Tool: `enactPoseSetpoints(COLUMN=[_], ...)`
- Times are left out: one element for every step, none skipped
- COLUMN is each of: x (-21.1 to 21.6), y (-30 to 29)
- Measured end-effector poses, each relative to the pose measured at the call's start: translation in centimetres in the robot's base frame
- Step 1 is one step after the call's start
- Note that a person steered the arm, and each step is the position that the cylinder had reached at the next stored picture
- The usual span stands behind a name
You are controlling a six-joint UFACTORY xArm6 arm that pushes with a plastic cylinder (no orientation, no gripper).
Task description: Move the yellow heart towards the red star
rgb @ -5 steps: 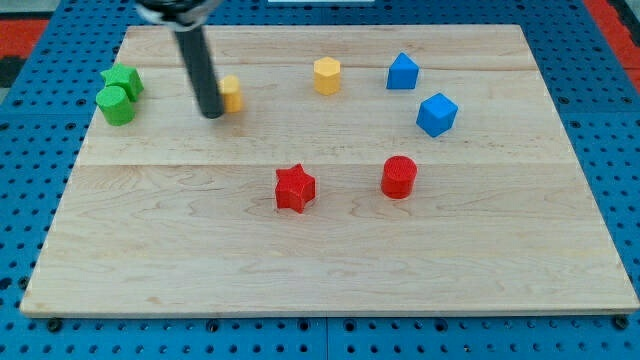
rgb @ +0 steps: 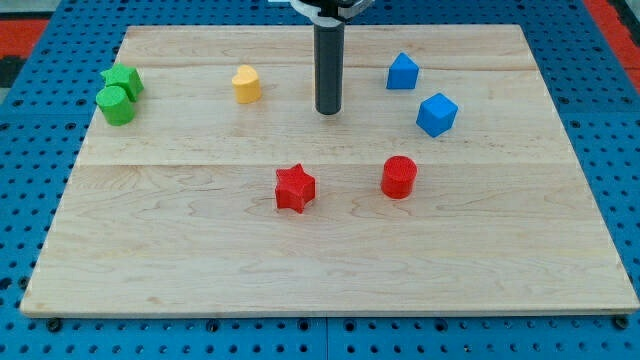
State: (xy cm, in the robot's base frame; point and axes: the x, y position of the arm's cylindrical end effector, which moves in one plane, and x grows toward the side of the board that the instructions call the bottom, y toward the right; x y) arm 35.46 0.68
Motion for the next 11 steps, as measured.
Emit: enactPoseSetpoints(x=[0.0,0.0,0.0,0.2,0.3,-2.7,-8.5,-7.2,-2.8,-2.7,-2.0], y=[0.0,0.0,-0.1,-4.1,-11.0,-16.6,-15.8,-10.7,-10.4,-8.9,-14.2])
